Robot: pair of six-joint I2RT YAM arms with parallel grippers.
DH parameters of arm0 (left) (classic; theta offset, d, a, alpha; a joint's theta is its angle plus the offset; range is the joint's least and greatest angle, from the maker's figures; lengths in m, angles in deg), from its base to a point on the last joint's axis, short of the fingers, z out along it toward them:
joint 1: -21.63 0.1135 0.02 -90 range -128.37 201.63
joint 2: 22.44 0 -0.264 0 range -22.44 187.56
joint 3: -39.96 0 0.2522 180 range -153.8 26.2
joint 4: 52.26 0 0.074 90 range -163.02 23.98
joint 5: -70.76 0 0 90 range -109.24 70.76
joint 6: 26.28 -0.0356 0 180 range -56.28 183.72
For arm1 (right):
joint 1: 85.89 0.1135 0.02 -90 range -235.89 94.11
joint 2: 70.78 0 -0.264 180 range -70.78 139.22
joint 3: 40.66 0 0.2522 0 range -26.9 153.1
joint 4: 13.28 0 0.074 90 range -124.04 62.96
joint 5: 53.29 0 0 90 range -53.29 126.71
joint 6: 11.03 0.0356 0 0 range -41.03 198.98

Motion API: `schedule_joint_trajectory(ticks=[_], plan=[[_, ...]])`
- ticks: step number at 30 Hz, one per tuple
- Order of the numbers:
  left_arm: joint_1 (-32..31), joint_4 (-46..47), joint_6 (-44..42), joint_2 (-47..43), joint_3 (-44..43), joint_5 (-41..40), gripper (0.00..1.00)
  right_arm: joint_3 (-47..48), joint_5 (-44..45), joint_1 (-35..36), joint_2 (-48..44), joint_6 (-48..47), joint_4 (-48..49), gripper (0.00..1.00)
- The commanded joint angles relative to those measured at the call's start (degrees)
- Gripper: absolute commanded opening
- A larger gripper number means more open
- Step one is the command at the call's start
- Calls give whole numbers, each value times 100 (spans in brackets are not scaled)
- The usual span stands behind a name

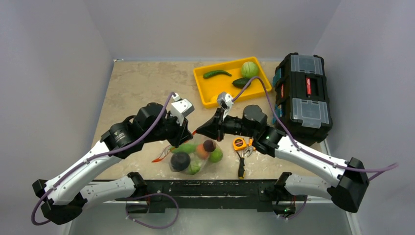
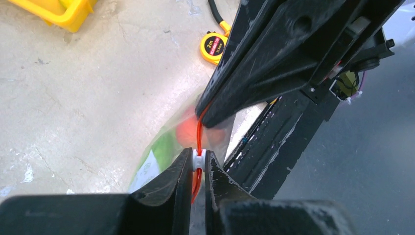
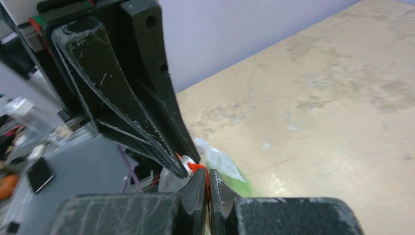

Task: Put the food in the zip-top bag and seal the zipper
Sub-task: Zip the zipper food storage bag at the center of the board.

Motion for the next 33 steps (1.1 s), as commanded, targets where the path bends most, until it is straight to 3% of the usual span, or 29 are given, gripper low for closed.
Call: schedule_joint_trajectory(ticks=[1, 22, 33], plan=[[16, -219, -55, -93, -142, -5, 0, -111, 1797, -73, -551, -279, 264, 0], [36, -1218, 69, -903, 160, -351, 0, -324, 2787, -477, -946, -240, 206, 0], [35, -1860, 405, -1185, 309, -540, 0, -352, 2699, -915, -695, -197, 460, 0]])
